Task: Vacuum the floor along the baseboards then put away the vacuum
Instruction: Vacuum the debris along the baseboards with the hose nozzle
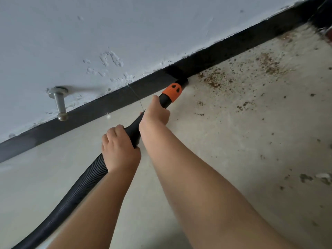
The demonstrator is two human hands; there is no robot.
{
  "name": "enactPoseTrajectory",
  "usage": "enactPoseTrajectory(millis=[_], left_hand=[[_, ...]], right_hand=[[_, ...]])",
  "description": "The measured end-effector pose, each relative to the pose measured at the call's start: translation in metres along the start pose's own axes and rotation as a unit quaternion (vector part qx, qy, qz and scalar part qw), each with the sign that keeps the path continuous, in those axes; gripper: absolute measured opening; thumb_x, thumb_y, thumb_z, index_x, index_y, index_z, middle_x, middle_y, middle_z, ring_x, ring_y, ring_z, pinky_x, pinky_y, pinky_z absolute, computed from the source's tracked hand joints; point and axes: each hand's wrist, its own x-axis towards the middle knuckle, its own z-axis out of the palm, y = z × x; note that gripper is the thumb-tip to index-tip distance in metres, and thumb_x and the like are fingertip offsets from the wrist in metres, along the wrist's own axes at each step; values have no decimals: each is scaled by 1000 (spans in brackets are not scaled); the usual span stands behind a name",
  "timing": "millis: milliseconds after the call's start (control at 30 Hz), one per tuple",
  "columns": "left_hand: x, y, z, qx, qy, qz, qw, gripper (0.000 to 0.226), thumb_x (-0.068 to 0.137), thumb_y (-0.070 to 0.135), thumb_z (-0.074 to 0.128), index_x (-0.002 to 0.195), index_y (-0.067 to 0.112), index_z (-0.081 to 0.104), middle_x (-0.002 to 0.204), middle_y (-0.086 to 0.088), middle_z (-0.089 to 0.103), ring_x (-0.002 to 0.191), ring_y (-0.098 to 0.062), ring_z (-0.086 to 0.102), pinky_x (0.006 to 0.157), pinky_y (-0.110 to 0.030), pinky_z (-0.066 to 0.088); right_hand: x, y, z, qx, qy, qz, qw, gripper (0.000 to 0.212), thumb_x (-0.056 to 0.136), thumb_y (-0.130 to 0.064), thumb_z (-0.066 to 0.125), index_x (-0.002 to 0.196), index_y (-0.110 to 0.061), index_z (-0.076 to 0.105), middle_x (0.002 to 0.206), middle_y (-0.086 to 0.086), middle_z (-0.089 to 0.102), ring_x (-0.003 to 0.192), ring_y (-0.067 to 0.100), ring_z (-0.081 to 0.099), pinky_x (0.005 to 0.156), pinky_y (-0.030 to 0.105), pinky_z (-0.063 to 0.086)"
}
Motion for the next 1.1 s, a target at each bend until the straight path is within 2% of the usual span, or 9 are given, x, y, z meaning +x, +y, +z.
enactPoseTrajectory(millis=[100,267,367,433,600,767,833,1000,1100], left_hand=[[11,6,-5,-2,-30,-5,1000,45,82,17,62,121,4,44,125,-14,44,116,-31,37,96,-34,30],[28,5,-7,-3,-71,22,997,45,77,18,66,116,8,46,116,-8,48,111,-27,42,85,-31,35],[32,5,-8,6,-88,42,995,45,75,24,68,111,9,47,109,-7,50,105,-26,47,82,-32,36],[33,5,-9,-16,-103,45,994,44,72,23,70,107,9,47,104,-5,49,97,-24,48,75,-32,37],[38,-5,-22,-50,-111,48,991,42,69,21,71,94,13,39,90,-1,47,81,-21,46,60,-29,32],[50,-33,-39,-41,-137,65,988,45,67,20,73,97,13,40,79,1,47,76,-23,49,62,-30,36],[51,-47,-43,-30,-133,64,989,46,67,20,74,99,13,41,80,-1,48,78,-24,49,64,-31,37],[49,-78,-43,-25,-82,61,994,46,65,22,74,96,14,41,86,-4,49,79,-24,48,65,-31,37],[47,-86,-36,-28,-78,65,994,44,67,24,72,95,14,40,87,-3,48,81,-22,45,65,-30,35]], right_hand=[[1,-7,1,-5,6,-10,1000,45,87,-35,56,122,-8,48,98,7,58,90,29,63,81,36,50],[6,-19,-5,-43,10,-53,998,48,92,-35,52,129,-6,45,104,7,54,86,23,49,77,33,39],[4,-24,-10,-69,4,-67,995,49,94,-36,49,132,-4,42,121,11,55,102,27,54,79,32,38],[6,-26,-12,-84,8,-76,994,50,95,-36,48,133,-4,42,125,11,55,111,29,54,83,33,39],[-1,-26,-7,-88,5,-78,993,51,95,-38,46,134,-5,41,128,11,53,113,29,52,83,34,38],[-6,-8,9,-98,-13,-57,993,55,94,-40,47,136,-6,38,130,13,52,116,33,51,94,40,41],[-7,4,17,-92,-18,-52,994,56,94,-41,48,136,-6,38,129,13,51,116,33,51,97,42,42],[-3,29,37,-94,-43,-47,994,56,93,-41,50,134,-4,39,125,16,53,112,35,54,98,47,45],[4,34,39,-93,-45,-45,994,55,93,-40,51,134,-6,38,127,15,51,114,35,52,97,48,45]])
